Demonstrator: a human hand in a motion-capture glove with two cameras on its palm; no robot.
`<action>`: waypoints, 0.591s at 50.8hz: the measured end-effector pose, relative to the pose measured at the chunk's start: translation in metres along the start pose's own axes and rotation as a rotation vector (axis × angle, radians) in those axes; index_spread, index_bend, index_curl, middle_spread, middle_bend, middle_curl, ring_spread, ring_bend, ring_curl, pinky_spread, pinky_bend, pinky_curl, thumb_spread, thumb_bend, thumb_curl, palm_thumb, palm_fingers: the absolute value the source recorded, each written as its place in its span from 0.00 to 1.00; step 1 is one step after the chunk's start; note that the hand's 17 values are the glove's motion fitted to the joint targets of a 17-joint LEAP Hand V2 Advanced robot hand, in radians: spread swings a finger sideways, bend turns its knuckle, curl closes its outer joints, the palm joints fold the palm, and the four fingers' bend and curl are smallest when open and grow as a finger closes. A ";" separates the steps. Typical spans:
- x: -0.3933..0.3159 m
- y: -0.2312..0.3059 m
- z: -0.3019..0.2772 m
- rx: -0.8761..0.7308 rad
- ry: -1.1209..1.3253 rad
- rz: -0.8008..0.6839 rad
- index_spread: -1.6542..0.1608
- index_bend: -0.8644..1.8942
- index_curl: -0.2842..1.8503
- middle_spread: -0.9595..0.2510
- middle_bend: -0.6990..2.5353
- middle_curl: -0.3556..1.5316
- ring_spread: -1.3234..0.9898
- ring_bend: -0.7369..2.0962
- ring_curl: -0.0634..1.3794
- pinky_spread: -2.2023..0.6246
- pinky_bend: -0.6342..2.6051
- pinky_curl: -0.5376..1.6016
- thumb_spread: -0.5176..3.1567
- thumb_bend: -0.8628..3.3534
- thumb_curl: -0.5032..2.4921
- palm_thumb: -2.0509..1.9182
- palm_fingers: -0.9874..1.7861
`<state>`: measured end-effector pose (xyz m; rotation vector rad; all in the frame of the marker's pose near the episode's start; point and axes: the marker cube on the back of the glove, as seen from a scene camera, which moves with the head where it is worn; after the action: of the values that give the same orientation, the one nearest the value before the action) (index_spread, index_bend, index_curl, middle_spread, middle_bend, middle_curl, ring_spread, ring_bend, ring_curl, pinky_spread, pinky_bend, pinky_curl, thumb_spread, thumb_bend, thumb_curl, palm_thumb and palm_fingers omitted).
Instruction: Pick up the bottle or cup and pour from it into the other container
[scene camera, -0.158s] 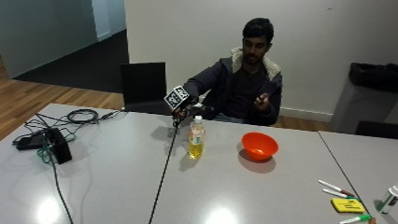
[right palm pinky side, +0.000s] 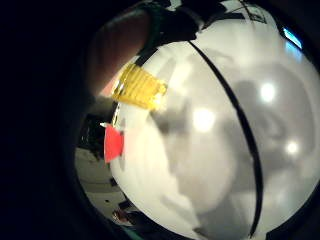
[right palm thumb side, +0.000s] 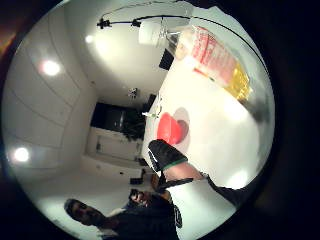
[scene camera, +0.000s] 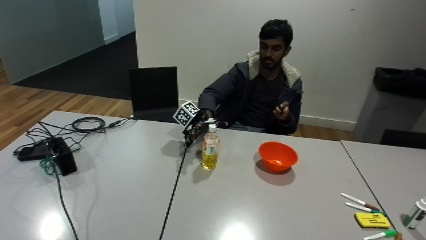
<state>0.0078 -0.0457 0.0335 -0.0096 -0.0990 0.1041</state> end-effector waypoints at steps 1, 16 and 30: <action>0.001 -0.005 0.003 0.007 -0.018 0.011 0.73 0.39 0.21 0.88 0.29 0.26 0.65 0.33 0.09 0.89 0.32 0.33 0.32 0.23 0.22 0.62 0.47; 0.013 -0.040 0.045 -0.028 -0.186 -0.015 0.70 0.37 0.24 0.85 0.28 0.30 0.66 0.35 0.15 0.91 0.32 0.36 0.35 0.21 0.26 0.65 0.51; 0.014 -0.048 0.057 0.057 -0.217 -0.017 0.73 0.35 0.24 0.65 0.31 0.35 0.56 0.45 0.24 0.87 0.31 0.38 0.34 0.22 0.29 0.74 0.72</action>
<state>0.0207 -0.0916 0.0927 0.0599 -0.3130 0.0903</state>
